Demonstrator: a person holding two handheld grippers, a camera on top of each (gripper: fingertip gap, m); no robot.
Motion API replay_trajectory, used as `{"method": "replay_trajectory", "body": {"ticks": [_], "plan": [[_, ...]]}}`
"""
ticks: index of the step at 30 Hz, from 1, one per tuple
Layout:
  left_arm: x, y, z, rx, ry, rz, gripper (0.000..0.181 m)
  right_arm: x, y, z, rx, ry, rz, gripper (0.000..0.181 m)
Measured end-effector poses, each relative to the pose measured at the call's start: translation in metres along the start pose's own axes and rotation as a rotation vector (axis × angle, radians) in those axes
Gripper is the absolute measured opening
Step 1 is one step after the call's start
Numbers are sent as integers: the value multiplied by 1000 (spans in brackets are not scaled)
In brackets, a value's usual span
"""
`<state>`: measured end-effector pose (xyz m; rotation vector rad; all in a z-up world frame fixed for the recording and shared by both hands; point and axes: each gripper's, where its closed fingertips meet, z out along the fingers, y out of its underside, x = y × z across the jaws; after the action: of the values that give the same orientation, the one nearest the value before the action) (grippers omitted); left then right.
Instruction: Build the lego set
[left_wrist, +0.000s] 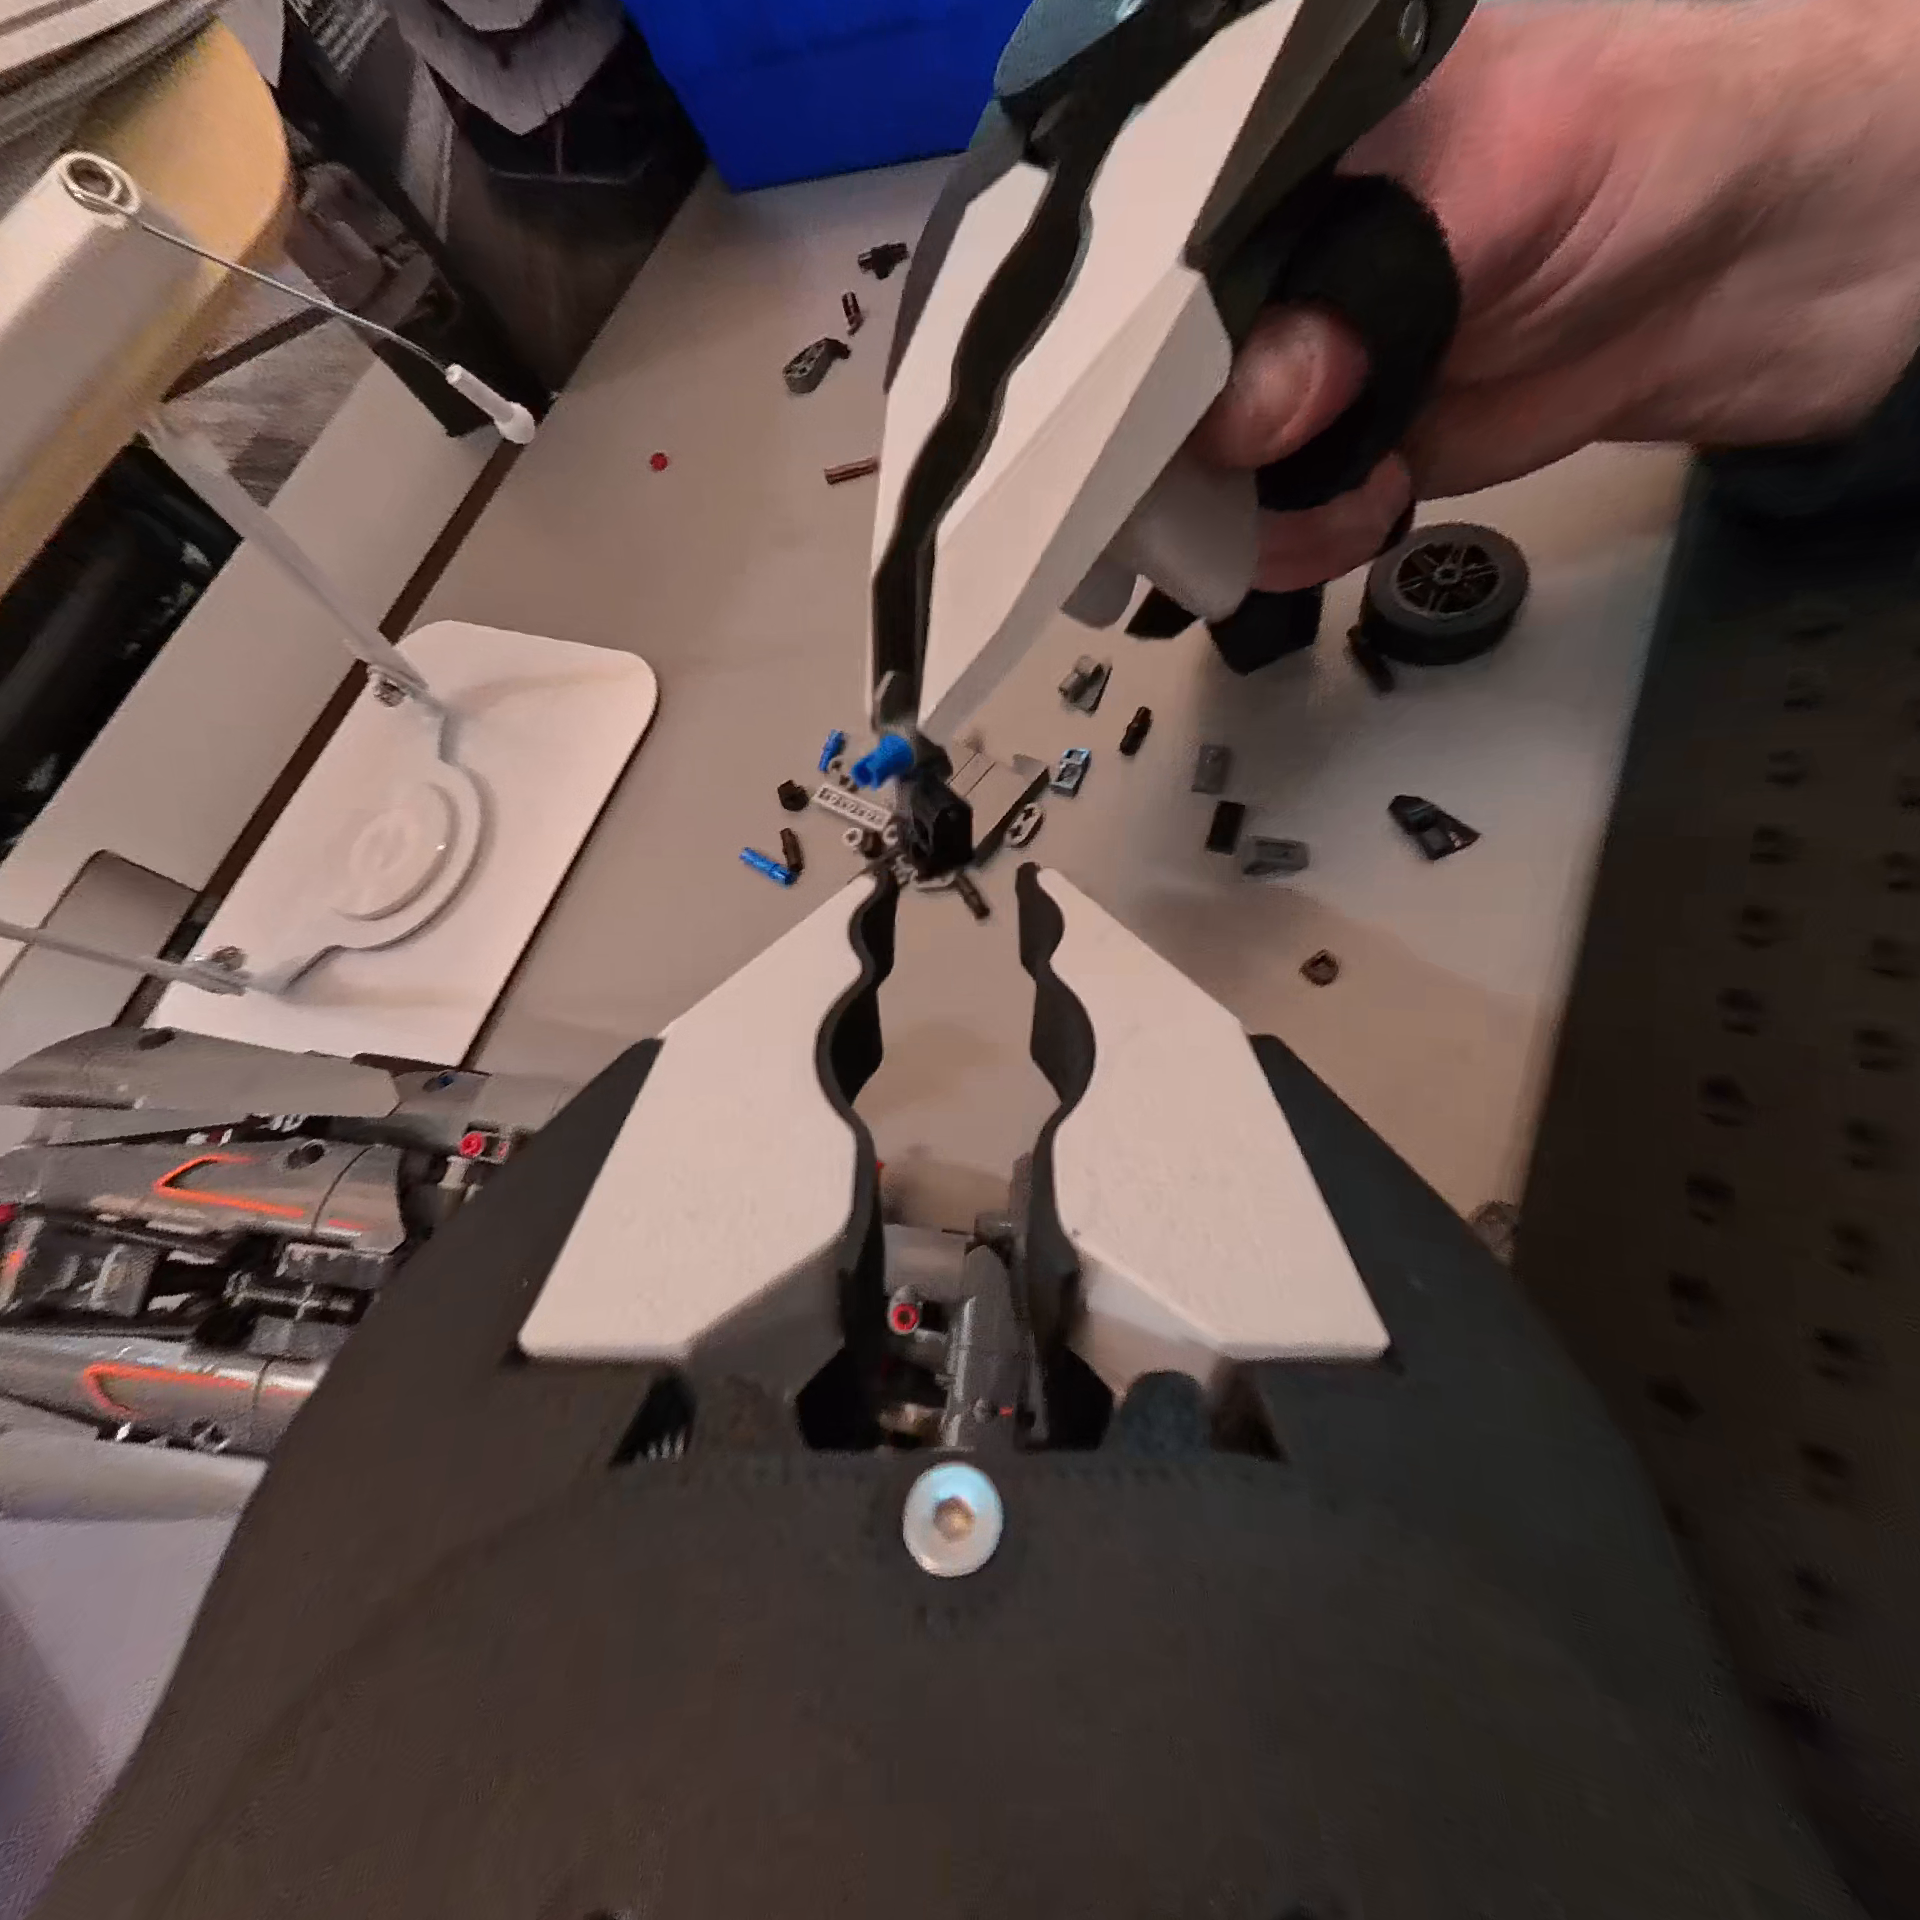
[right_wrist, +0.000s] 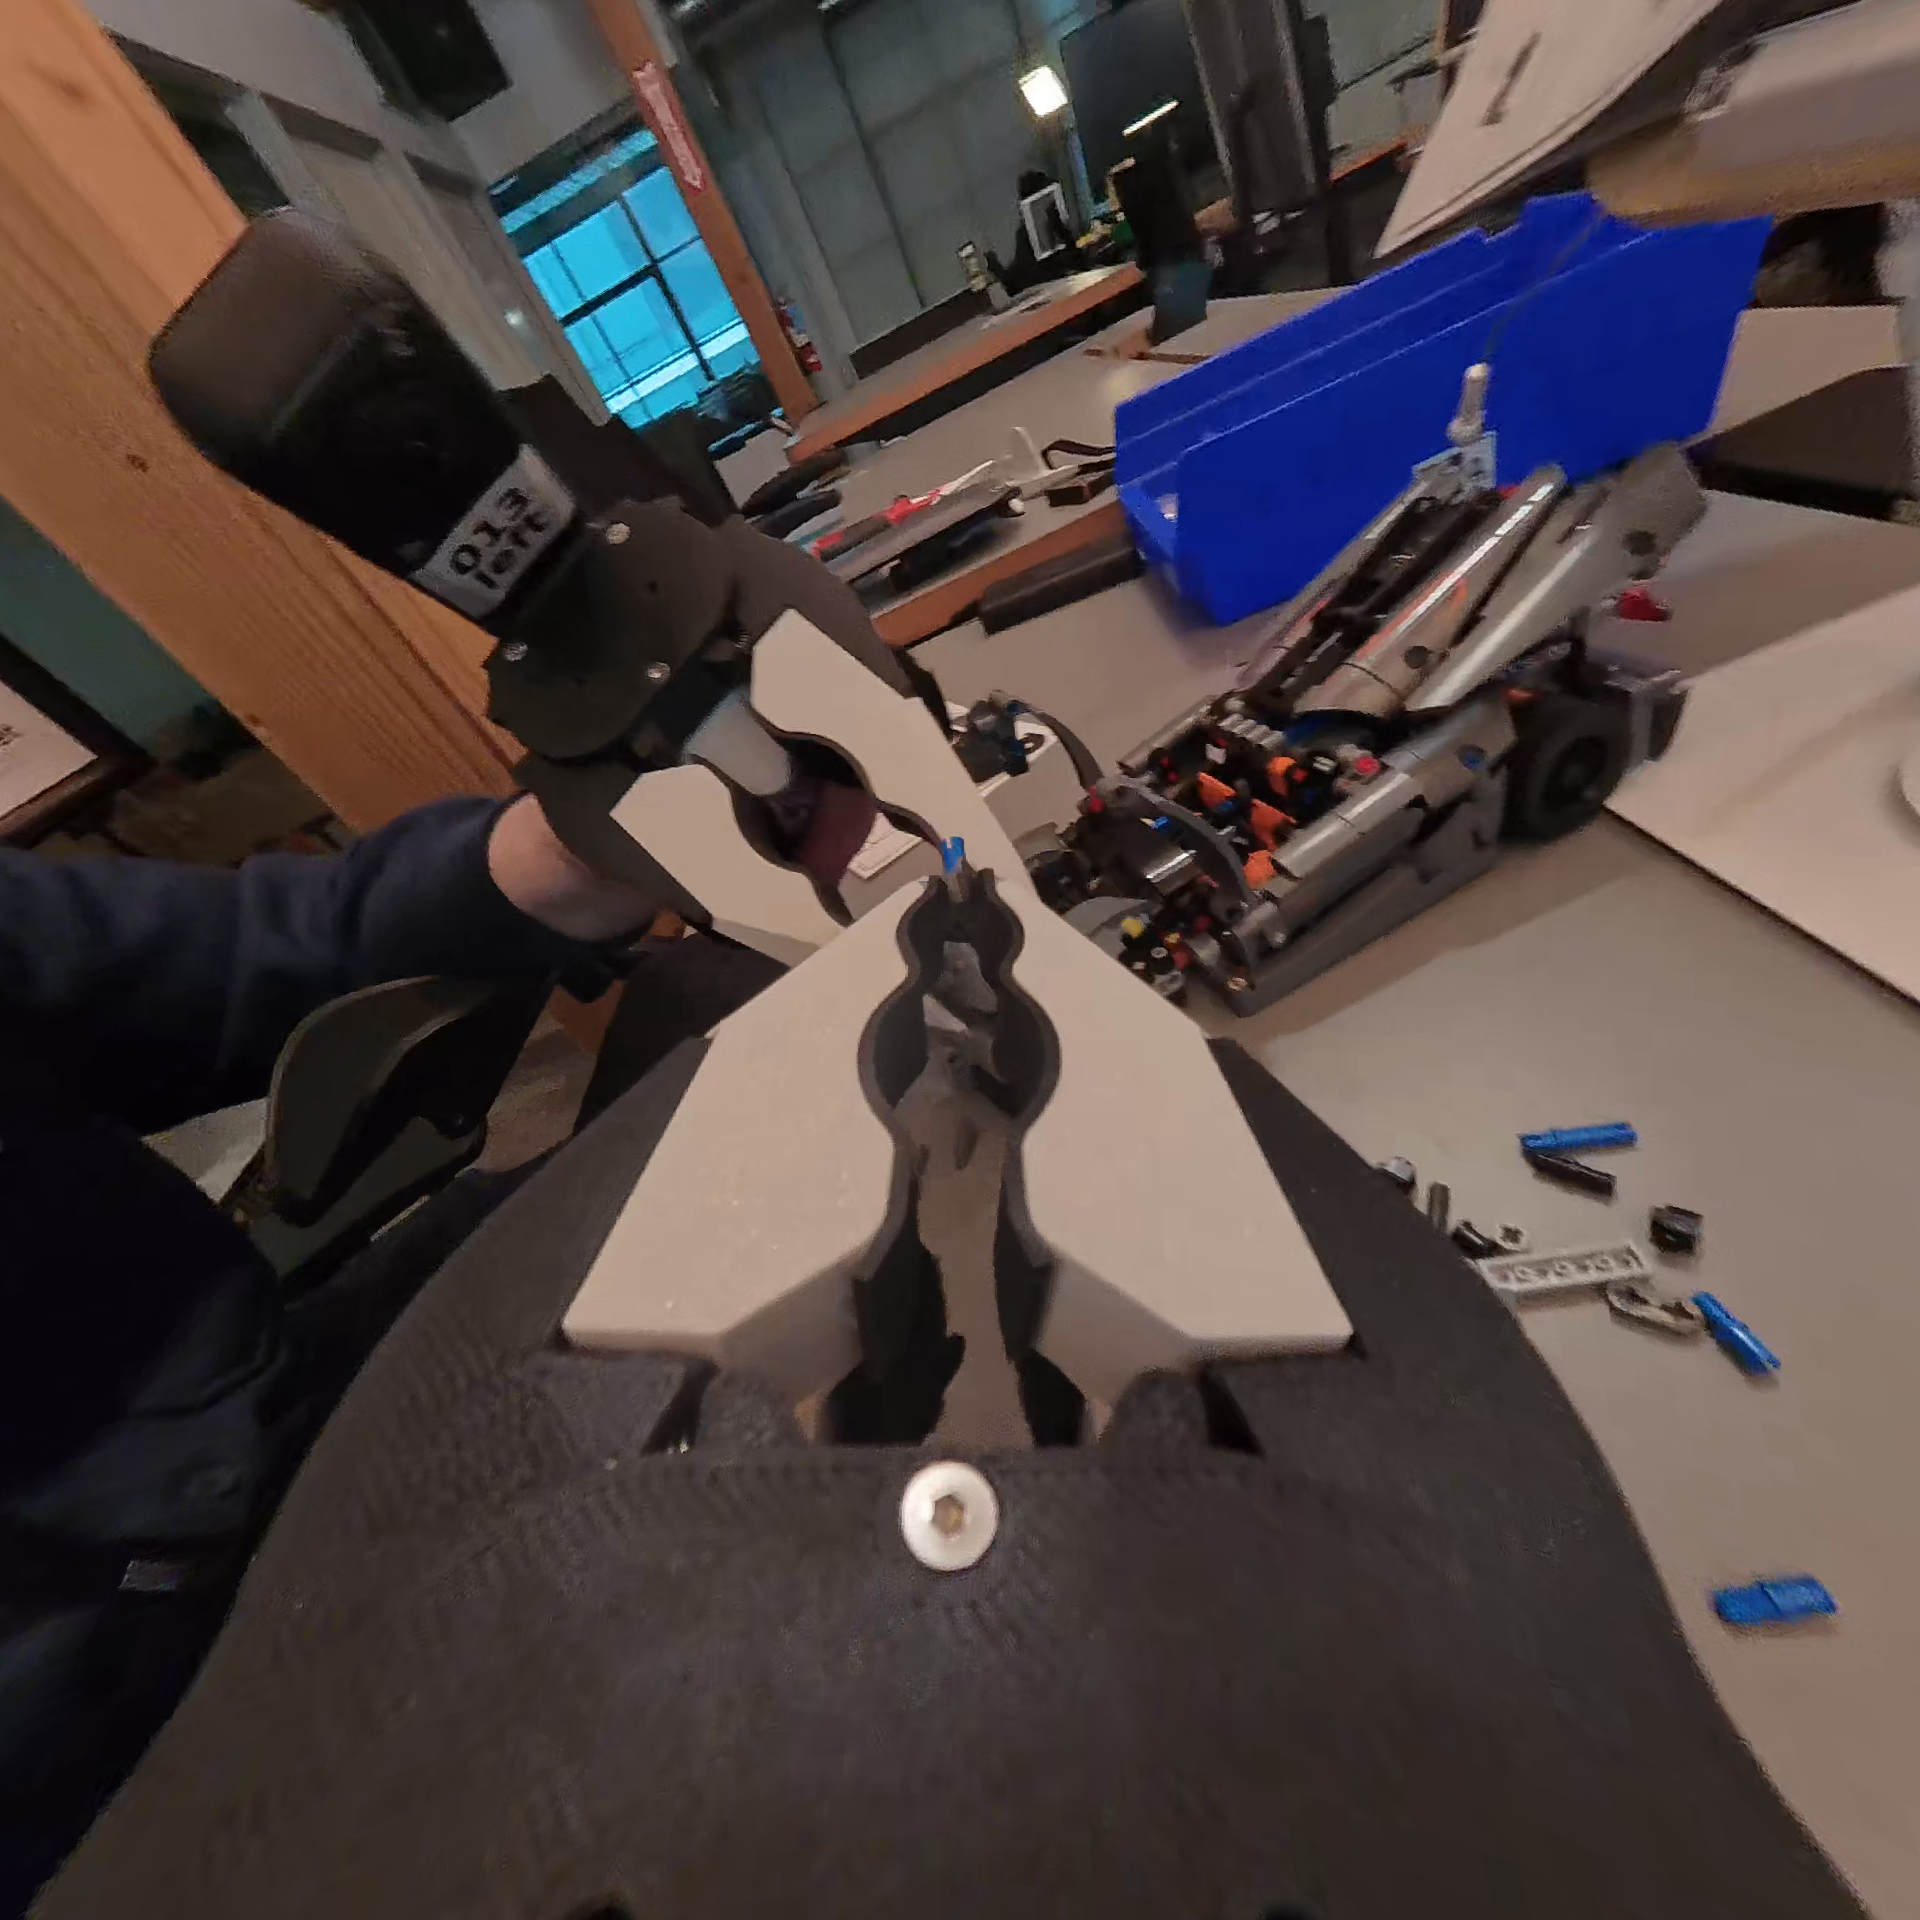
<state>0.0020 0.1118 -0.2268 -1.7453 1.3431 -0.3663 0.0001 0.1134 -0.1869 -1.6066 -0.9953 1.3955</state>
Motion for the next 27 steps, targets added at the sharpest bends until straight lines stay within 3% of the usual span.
{"method": "replay_trajectory", "body": {"ticks": [8, 14, 19, 27], "plan": [[26, -37, -18, 272, 291, -171, 25, -32, -10, -2, 49, -189, -35, 3], [27, -43, -23, 329, 323, -198, 14, -38, -13, -3, 58, -218, -43, 2], [21, -43, -22, 321, 249, -167, 13, -36, -15, -2, 72, -193, -52, 3], [-1, -32, -12, 206, -21, -46, 12, -21, -16, 3, 115, -93, 1, 3]]}}
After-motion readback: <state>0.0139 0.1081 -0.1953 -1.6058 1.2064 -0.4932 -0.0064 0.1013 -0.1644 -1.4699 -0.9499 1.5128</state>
